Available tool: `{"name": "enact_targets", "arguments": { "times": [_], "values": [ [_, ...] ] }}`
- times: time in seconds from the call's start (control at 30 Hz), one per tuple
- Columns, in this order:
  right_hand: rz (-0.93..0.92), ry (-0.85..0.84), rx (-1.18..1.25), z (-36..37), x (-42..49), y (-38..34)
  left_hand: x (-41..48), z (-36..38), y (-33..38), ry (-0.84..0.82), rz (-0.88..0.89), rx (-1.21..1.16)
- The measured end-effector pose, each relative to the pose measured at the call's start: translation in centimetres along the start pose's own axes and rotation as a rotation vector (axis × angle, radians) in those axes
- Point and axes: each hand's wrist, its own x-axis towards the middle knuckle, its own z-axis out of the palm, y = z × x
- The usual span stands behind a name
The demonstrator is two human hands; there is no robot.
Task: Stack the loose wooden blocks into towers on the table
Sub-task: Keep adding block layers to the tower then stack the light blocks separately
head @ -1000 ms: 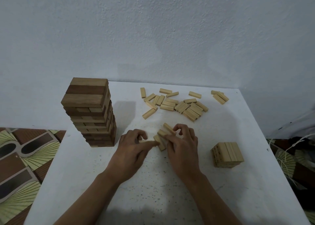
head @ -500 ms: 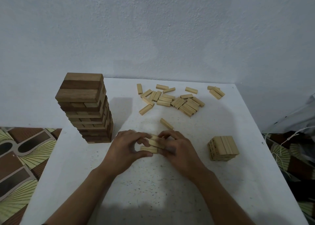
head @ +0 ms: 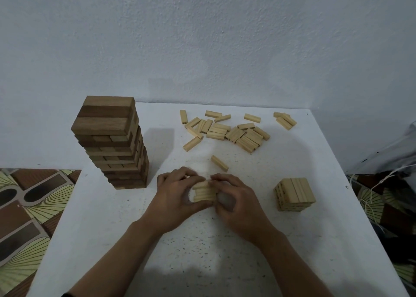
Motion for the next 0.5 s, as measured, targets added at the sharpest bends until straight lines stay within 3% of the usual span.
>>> {"name": "enact_targets", "arguments": {
  "times": [0.5],
  "values": [
    [-0.019,0.005,-0.109,0.1,0.7,0.3,-1.5,-1.6,-1.0,-0.129,0.028,0.065]
  ]
}}
